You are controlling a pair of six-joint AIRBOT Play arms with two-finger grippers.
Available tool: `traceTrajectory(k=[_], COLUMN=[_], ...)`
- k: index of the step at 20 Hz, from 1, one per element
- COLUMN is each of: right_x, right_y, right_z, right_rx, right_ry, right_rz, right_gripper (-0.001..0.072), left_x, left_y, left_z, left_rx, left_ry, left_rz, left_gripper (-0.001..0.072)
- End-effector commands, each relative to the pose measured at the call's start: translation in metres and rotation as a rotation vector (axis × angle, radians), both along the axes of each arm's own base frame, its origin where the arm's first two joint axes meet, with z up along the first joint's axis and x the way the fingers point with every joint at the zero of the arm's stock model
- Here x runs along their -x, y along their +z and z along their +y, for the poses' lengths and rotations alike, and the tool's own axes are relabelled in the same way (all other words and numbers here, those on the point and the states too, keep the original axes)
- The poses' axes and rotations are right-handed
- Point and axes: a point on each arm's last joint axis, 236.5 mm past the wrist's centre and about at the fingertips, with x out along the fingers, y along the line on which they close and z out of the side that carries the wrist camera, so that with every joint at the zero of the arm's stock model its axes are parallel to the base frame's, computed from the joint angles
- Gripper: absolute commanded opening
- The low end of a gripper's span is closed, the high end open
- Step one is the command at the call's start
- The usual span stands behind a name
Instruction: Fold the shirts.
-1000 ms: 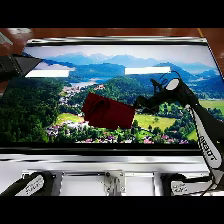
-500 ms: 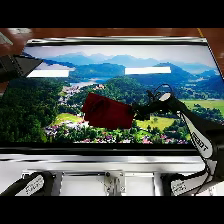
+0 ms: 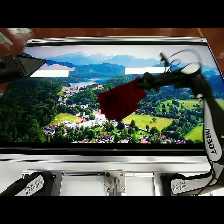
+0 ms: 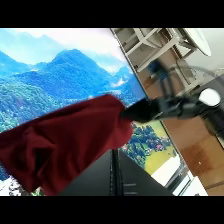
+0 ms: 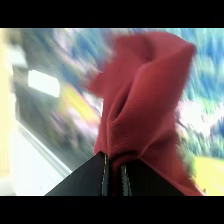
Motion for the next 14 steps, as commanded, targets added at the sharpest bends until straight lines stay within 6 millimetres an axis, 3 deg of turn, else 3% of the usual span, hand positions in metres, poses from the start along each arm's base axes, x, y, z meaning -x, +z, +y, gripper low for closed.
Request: traceTrajectory(k=[1,4,9,11,14], right_x=[-0.02,-0.025,-0.019,-0.013,0.015], right_y=[0.096,0.121,0.12,0.111,0.085], right_z=[-0.074,-0.142,-0.238,-0.285,-0.361], right_rx=[0.066,0.084,0.125,0.205,0.382], right_ry=[-0.184,-0.34,-0.483,-0.57,-0.702], right_rz=[-0.089,-0.101,-0.132,-0.131,-0.049], right_gripper=[0.0066,0.0066,0.0067,0.0067,0.0067], left_x=[-0.001,0.005,0.02,0.025,0.033], left_y=[0.002,0.001,0.001,0.001,0.0], left_z=[-0.02,-0.044,-0.072,-0.079,-0.087], left_rx=[0.007,0.009,0.009,0.009,0.006], left_ry=[-0.018,-0.072,-0.15,-0.172,-0.211], left_rz=[-0.013,-0.011,-0.01,-0.008,-0.002], left_gripper=[0.004,0.004,0.004,0.004,0.004])
